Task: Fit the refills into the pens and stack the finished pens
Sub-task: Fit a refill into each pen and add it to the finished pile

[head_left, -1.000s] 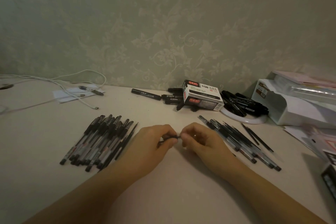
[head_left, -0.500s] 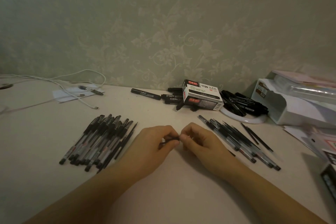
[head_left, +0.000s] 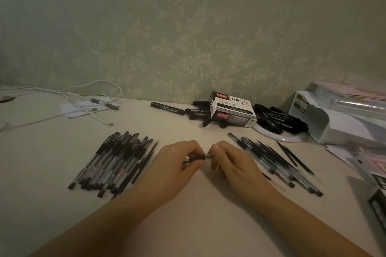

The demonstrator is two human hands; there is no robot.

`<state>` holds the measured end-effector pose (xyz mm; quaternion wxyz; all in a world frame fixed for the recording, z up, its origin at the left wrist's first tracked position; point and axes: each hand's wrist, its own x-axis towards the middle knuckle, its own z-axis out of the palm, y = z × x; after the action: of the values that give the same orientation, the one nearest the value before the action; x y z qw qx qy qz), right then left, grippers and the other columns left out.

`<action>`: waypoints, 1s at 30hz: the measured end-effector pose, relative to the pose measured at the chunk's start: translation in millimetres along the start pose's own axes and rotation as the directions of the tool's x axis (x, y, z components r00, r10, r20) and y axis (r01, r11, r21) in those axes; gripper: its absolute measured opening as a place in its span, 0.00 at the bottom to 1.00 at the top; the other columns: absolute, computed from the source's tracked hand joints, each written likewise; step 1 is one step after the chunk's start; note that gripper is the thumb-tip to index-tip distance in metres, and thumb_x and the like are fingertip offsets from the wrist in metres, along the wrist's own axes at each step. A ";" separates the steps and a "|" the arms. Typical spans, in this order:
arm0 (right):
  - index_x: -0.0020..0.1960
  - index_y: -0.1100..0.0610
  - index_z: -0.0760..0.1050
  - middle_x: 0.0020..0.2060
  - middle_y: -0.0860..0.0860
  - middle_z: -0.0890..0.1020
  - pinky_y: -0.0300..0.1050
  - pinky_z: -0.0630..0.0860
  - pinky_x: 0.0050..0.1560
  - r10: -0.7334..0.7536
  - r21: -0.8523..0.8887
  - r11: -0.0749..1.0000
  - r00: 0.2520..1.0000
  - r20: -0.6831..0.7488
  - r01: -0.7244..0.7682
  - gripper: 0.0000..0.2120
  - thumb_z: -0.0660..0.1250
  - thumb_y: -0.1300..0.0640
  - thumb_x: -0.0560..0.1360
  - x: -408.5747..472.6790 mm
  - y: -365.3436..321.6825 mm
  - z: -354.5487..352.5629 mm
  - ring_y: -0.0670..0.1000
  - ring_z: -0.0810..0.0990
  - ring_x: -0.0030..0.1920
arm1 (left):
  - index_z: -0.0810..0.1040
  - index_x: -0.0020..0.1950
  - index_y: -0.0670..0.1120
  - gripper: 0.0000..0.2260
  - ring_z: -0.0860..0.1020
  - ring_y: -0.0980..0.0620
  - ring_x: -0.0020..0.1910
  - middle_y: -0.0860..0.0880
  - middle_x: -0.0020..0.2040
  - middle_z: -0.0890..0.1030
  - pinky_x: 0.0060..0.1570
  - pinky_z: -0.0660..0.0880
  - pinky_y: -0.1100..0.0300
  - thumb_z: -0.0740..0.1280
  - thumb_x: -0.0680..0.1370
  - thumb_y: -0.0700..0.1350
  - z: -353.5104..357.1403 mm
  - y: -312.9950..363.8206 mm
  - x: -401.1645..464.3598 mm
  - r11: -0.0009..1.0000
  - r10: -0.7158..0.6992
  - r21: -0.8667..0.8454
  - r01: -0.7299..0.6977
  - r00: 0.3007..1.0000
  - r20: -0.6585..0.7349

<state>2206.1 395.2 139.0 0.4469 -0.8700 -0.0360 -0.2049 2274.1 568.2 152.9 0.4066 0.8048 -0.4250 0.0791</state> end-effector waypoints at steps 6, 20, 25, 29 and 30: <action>0.61 0.50 0.78 0.53 0.42 0.72 0.31 0.65 0.53 -0.089 -0.543 0.839 0.991 -0.096 0.022 0.12 0.67 0.50 0.78 2.6 10.9 -4.5 0.40 0.67 0.53 | 0.80 0.54 0.50 0.06 0.73 0.66 0.41 0.56 0.45 0.79 0.42 0.67 0.77 0.65 0.79 0.45 -1.1 -8.2 2.0 0.993 -0.090 0.072 0.094 0.994 -0.057; 0.49 0.49 0.75 0.43 0.41 0.77 0.43 0.74 0.46 -0.087 -0.393 0.917 0.995 -0.044 0.063 0.03 0.64 0.54 0.80 1.9 5.0 -3.8 0.45 0.75 0.46 | 0.80 0.51 0.53 0.04 0.74 0.61 0.45 0.56 0.46 0.78 0.44 0.68 0.75 0.67 0.78 0.46 -1.6 -11.8 0.1 0.987 -0.052 0.150 0.052 0.999 -0.004; 0.44 0.50 0.78 0.39 0.43 0.82 0.31 0.73 0.41 0.022 -0.175 0.984 0.991 -0.129 -0.044 0.06 0.74 0.51 0.73 1.6 2.7 -5.0 0.41 0.79 0.39 | 0.80 0.52 0.53 0.05 0.75 0.61 0.46 0.57 0.46 0.78 0.45 0.70 0.73 0.67 0.78 0.46 -2.1 -13.1 0.1 0.989 -0.052 0.136 0.051 0.999 -0.002; 0.45 0.47 0.82 0.43 0.39 0.84 0.28 0.75 0.47 0.151 0.086 0.987 0.973 -0.175 -0.137 0.07 0.73 0.60 0.74 3.8 7.3 -12.0 0.39 0.82 0.46 | 0.80 0.52 0.54 0.05 0.74 0.61 0.45 0.57 0.46 0.78 0.45 0.71 0.72 0.67 0.78 0.46 -2.4 -13.6 0.8 0.990 -0.063 0.125 0.063 0.998 -0.005; 0.45 0.47 0.83 0.43 0.39 0.84 0.28 0.75 0.46 0.171 0.143 0.979 0.970 -0.170 -0.148 0.09 0.73 0.61 0.74 4.5 8.7 -13.6 0.40 0.83 0.46 | 0.80 0.52 0.54 0.05 0.74 0.61 0.45 0.57 0.46 0.78 0.45 0.71 0.72 0.67 0.78 0.46 -2.2 -13.6 1.0 0.990 -0.064 0.126 0.064 0.998 -0.006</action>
<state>2207.9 378.6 141.2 0.5188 -0.8170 0.0617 -0.2439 2285.4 573.4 146.9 0.3579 0.8420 -0.3928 0.0933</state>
